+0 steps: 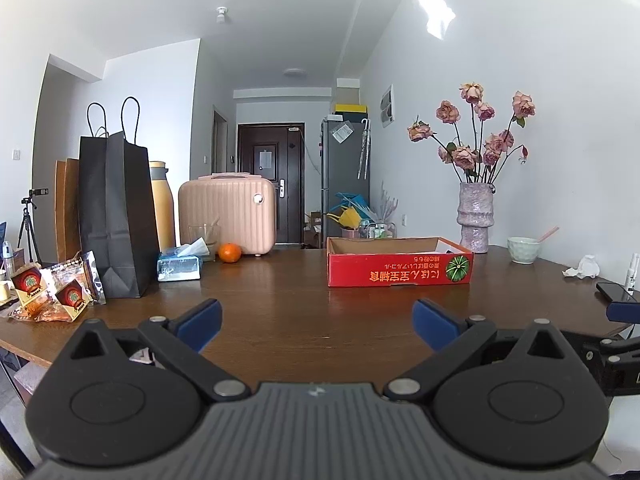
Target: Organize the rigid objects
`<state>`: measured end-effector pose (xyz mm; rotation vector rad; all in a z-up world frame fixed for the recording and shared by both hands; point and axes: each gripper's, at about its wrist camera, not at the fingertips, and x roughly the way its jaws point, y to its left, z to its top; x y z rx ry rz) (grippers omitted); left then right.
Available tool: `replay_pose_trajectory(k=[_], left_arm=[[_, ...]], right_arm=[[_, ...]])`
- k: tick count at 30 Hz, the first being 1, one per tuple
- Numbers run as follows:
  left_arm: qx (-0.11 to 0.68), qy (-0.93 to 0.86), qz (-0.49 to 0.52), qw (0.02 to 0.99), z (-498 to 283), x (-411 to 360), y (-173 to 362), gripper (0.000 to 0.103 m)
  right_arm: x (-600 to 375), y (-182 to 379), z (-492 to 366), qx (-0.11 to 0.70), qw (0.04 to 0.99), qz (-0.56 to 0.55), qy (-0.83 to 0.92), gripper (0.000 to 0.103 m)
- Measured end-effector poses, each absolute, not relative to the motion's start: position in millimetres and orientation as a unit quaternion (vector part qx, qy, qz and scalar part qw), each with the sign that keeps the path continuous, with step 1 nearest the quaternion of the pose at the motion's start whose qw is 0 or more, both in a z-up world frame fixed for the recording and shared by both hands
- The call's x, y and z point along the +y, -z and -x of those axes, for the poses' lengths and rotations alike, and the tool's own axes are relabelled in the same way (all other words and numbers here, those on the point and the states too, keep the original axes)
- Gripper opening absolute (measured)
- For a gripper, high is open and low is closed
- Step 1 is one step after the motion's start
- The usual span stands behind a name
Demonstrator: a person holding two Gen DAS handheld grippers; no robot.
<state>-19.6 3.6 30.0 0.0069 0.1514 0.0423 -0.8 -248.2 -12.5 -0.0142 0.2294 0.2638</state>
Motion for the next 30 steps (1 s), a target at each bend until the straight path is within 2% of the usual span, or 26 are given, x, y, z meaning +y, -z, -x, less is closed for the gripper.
replay_pose_trajectory(k=[30], left_arm=[[0.057,-0.017,-0.008,0.998,21.2,2.1,-33.5,0.103]], right_arm=[[-247.7,10.7,2.7,0.103,0.987,0.010,-0.126,0.103]])
